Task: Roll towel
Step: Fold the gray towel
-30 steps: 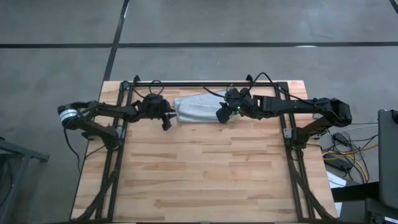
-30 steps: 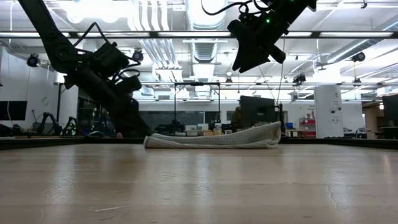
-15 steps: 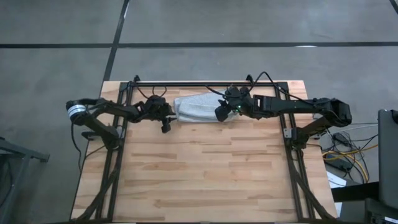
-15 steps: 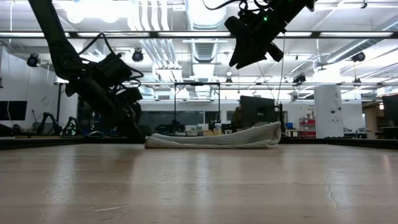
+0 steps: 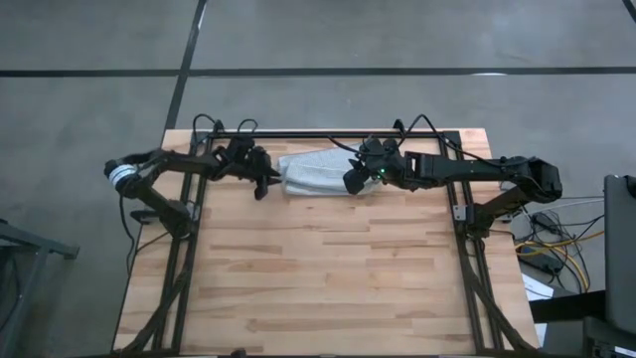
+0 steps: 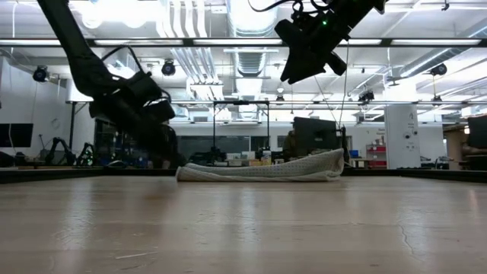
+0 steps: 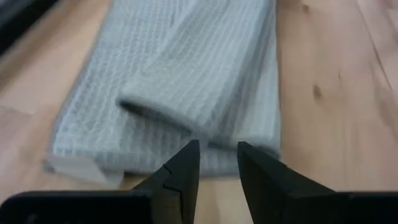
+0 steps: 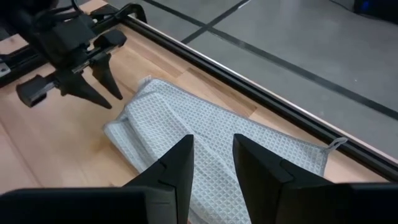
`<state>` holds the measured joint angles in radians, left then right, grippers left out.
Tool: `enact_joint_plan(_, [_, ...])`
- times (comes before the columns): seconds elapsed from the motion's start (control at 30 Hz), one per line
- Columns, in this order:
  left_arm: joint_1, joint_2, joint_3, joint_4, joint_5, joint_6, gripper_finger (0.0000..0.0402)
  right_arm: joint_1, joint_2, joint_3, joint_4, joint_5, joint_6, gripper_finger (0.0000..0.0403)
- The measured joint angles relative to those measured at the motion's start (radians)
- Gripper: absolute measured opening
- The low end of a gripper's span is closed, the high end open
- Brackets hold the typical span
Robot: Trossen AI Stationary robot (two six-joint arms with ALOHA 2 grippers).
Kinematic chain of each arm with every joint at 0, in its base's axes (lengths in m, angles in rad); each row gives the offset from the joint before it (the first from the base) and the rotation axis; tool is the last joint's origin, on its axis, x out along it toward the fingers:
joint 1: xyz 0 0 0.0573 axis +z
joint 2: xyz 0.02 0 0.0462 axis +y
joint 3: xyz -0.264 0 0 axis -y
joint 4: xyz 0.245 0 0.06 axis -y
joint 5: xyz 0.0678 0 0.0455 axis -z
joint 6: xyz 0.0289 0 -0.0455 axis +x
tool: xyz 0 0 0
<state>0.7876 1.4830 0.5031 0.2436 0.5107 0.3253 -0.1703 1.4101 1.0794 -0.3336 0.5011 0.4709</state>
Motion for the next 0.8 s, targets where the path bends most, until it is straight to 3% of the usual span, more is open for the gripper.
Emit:
enact_joint_plan(0.4, [0.024,0.000,0.027,-0.035,0.055,0.154,0.0113,0.000,0.000,0.000,0.004,0.000,-0.003,0.0107])
enact_joint_plan(0.8, [0.015,0.001,0.021,-0.035,0.031,0.174,0.0113,0.000,0.000,0.000,0.064,0.000,0.000,0.0107])
